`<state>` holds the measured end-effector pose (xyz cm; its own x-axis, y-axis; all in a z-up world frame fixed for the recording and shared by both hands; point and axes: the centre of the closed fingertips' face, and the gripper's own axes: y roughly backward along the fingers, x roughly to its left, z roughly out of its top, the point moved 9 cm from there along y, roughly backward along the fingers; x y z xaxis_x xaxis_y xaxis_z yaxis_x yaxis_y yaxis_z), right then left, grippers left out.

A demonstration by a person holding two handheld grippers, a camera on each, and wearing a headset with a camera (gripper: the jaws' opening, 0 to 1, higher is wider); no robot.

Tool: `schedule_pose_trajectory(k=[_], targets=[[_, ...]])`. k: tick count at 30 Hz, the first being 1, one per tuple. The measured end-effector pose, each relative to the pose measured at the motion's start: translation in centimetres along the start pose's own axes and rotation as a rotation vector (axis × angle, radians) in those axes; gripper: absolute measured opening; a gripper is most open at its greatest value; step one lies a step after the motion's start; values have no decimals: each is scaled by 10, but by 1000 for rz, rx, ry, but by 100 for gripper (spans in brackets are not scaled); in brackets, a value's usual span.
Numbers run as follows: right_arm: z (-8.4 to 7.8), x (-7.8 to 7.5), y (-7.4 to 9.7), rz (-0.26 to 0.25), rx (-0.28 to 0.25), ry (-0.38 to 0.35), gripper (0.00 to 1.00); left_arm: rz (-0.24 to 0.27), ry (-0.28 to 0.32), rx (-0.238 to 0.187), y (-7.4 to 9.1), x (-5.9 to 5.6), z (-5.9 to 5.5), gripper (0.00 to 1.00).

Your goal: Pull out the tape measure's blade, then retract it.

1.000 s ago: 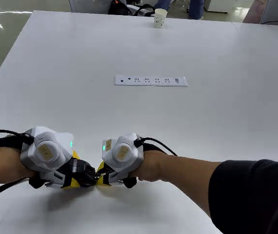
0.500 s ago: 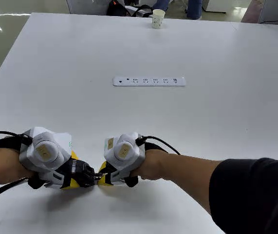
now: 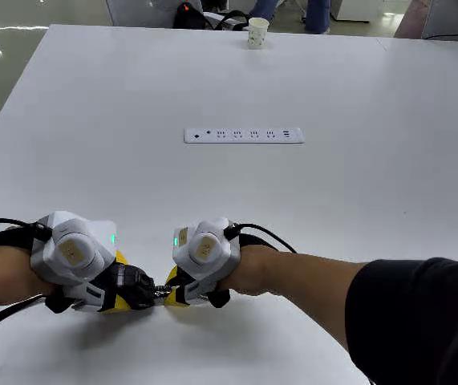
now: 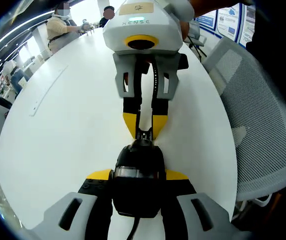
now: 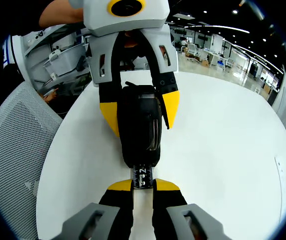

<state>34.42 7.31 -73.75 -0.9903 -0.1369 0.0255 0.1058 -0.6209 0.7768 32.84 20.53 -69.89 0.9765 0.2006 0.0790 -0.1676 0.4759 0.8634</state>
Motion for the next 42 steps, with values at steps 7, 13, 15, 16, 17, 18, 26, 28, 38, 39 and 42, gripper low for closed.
schedule_pose_trajectory(k=[7,13,15,16,17,18,26,28,38,39,42], targets=[[-2,-1,0,-1,2,-5,10,2,3,0,-1,1,-1,32],[-2,0,1,-1,5,-5,10,3,4,-3,0,1,-1,32],[-2,-1,2,0,7,-7,10,4,5,-4,0,1,-1,32],[-2,-1,2,1,7,-7,10,5,5,-4,0,1,-2,32],[-4,-2,3,0,8,-9,10,4,7,-5,-1,2,-2,32],[-4,-2,3,1,8,-10,10,5,7,-5,0,1,-2,32],[-8,-2,8,1,13,-17,10,8,10,-4,0,1,-1,32],[-9,-2,8,1,15,-21,10,8,10,-3,-1,1,-1,32],[-14,-2,12,1,18,-27,10,9,13,-2,-1,2,-1,32],[-14,-2,13,0,19,-28,10,9,13,-2,-1,2,-1,32],[-15,-2,13,-1,21,-27,10,10,14,-2,-1,1,-1,32]])
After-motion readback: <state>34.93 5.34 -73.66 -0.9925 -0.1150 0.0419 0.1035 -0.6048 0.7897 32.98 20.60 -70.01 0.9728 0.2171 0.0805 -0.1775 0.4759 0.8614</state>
